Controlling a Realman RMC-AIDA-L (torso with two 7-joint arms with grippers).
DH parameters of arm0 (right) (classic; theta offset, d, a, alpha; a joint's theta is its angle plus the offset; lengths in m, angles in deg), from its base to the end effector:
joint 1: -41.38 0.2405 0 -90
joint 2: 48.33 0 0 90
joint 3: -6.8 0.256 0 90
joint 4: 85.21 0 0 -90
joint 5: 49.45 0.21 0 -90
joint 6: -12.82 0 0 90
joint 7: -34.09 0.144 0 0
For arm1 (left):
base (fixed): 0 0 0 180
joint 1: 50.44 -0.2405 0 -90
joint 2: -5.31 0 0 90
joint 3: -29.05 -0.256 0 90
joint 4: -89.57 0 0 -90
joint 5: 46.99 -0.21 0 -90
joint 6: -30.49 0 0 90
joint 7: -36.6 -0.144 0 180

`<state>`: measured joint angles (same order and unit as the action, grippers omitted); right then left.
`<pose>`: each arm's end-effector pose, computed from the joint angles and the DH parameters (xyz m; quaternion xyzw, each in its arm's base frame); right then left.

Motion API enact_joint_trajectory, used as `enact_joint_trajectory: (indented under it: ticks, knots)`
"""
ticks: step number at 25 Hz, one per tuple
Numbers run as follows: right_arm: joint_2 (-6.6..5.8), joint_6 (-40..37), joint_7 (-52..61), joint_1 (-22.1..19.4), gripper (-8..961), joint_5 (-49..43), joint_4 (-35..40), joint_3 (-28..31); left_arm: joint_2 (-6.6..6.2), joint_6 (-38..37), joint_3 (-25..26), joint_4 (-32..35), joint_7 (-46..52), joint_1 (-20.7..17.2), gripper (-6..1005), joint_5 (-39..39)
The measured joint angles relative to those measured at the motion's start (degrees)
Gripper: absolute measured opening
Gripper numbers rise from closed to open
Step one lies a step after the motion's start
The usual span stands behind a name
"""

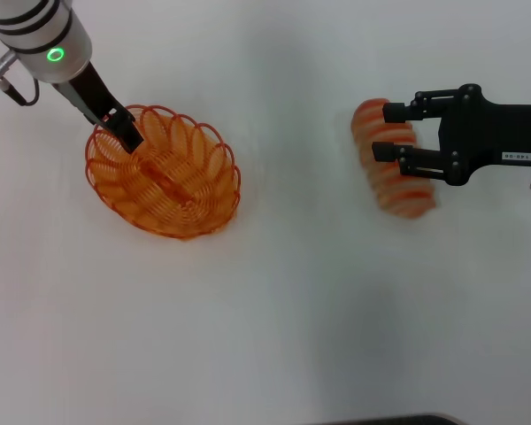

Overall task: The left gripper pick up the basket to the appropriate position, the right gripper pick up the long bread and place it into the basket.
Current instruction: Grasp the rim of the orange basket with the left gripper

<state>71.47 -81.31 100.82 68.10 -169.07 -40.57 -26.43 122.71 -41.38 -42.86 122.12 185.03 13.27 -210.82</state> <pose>0.2811 0.3135 0.0237 -0.9553 0.1119 0.2083 0.1773 -0.1742 0.4358 -0.0336 -0.8751 -0.3198 0.2886 0.2207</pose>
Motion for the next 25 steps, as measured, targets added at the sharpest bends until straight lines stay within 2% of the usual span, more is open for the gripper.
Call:
enact_joint_trajectory:
  ticks: [7, 15, 21, 25]
  knots:
    - [0.0, 0.01, -0.06, -0.16, 531, 0.03, 0.0, 0.0, 0.02, -0.03, -0.02, -0.03, 0.01, 0.09, 496, 0.0]
    - [0.0, 0.46, -0.11, -0.18, 531, 0.07, 0.0, 0.01, 0.01, 0.25, 0.01, 0.06, -0.24, 0.0, 295, 0.06]
    - [0.0, 0.54, -0.11, -0.18, 531, 0.06, 0.0, 0.01, 0.02, 0.4, 0.01, 0.25, -0.44, -0.12, 70, 0.08]
    - [0.0, 0.65, -0.11, -0.23, 531, 0.02, -0.03, 0.01, 0.02, 0.13, 0.01, 0.46, -0.63, -0.14, 56, 0.09]
